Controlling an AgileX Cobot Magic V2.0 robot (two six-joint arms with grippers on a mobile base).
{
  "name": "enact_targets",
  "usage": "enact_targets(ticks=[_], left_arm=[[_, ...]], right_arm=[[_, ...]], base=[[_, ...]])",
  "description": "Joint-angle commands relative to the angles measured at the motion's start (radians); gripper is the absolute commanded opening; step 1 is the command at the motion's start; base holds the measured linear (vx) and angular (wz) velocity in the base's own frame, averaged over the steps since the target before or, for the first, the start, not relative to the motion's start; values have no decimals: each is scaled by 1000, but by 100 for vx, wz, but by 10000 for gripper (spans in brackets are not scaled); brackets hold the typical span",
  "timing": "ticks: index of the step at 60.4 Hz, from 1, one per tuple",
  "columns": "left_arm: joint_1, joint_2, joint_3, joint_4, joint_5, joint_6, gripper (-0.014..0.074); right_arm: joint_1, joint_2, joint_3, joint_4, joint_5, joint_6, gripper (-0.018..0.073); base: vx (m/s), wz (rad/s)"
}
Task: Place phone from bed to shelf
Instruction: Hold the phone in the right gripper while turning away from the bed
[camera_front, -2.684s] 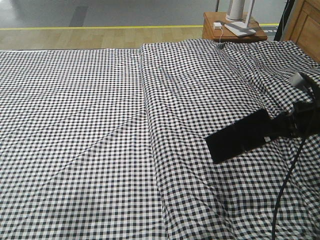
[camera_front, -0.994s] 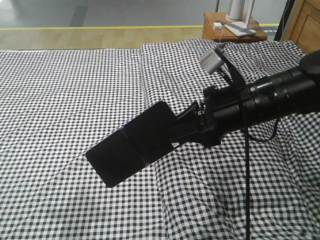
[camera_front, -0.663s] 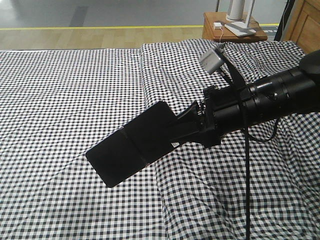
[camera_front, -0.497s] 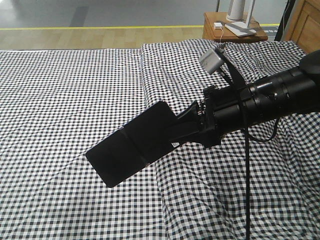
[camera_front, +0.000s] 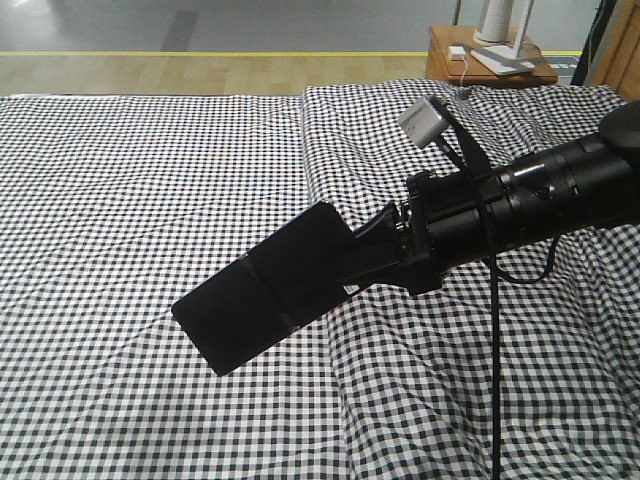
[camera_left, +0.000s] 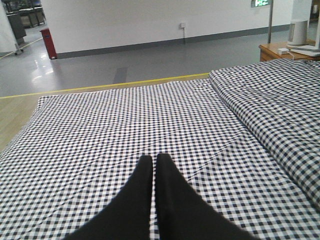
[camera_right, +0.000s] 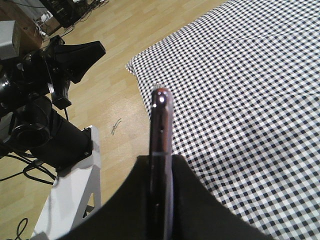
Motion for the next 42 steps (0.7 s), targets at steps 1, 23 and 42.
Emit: enact_targets(ticks=[1,23,42], left_arm=[[-7,-11,-22,-9,-72,-6,1],[-7,-11,-22,-9,-72,-6,1],[-7,-11,-22,-9,-72,-6,1]], right_arm=[[1,-43,-25,94,82,-15,-3],[1,-43,-25,94,82,-15,-3],[1,-43,-25,94,82,-15,-3]], base=[[-4,15],[-7,28],[-14,53]])
